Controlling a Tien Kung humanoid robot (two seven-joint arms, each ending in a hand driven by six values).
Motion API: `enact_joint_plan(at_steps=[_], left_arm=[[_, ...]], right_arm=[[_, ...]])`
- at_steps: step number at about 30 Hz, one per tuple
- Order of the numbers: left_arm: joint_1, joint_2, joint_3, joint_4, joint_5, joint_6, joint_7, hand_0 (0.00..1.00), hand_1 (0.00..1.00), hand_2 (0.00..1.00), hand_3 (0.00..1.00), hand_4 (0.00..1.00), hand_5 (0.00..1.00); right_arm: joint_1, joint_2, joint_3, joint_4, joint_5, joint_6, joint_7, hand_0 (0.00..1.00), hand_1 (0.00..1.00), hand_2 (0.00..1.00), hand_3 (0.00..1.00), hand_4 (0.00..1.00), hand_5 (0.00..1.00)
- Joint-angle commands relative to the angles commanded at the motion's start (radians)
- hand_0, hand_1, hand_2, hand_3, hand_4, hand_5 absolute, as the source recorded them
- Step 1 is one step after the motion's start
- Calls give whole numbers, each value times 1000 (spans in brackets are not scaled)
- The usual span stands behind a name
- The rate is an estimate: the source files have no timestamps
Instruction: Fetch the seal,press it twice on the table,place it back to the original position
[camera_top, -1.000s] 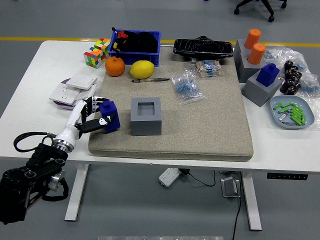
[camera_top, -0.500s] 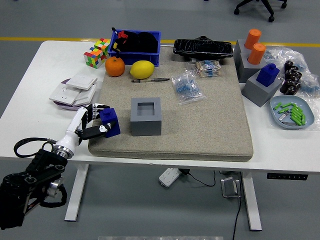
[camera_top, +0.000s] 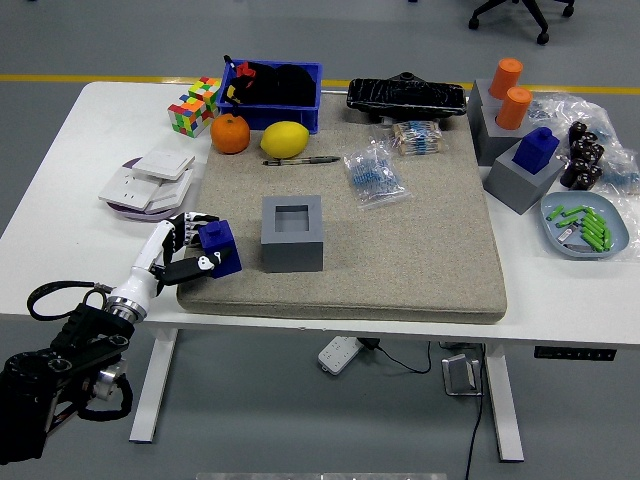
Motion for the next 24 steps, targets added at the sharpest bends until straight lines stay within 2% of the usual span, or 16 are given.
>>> enact_joint_plan(at_steps=[11,19,24], left_arm=[[-27,14,-17,-10,11,4,0,632,500,434,549,698,2],[-115,58,-56,-23,52,13,0,632,502,435,549,704,2],[-160,59,-130,-33,34,23,0,632,502,434,548,704,2]], right_arm=[[-2,3,3,-1,0,0,0,746,690,673,624,738,524],[1,2,11,-1,0,0,0,746,690,673,624,738,522],[0,2,13,-1,0,0,0,746,690,672,624,738,524]])
